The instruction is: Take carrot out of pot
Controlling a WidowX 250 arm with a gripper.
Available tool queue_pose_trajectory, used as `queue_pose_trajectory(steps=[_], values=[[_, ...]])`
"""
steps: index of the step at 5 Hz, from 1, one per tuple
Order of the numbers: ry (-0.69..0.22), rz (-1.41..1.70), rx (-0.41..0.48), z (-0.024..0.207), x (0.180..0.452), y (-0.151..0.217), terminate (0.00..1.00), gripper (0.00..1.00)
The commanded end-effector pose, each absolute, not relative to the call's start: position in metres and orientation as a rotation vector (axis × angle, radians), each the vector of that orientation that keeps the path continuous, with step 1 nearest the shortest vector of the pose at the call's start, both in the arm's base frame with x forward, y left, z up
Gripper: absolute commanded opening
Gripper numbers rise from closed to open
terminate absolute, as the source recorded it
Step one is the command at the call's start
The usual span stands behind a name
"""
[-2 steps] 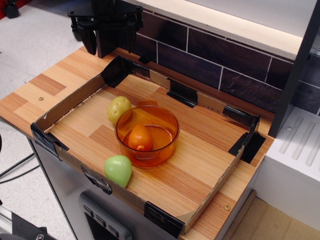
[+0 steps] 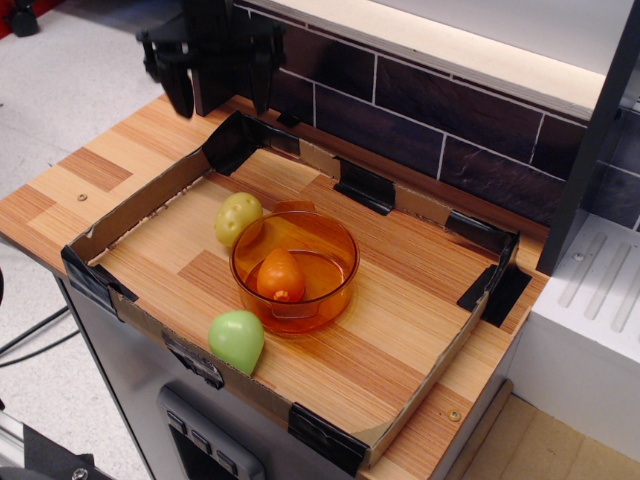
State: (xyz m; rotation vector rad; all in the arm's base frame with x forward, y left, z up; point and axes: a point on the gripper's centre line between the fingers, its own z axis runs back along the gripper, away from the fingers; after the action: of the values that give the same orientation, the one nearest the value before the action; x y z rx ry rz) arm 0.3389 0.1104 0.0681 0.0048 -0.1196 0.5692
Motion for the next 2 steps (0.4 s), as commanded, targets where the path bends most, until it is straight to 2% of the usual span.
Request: queue_pose_trajectory(steps=[1,2], values=[[-0.072,0.624,-0.058,0.095,0.330,0.089,0.00,1.00],[-0.025,0.635,-0.081,0.102,0.315,0.070,0.00,1.00]])
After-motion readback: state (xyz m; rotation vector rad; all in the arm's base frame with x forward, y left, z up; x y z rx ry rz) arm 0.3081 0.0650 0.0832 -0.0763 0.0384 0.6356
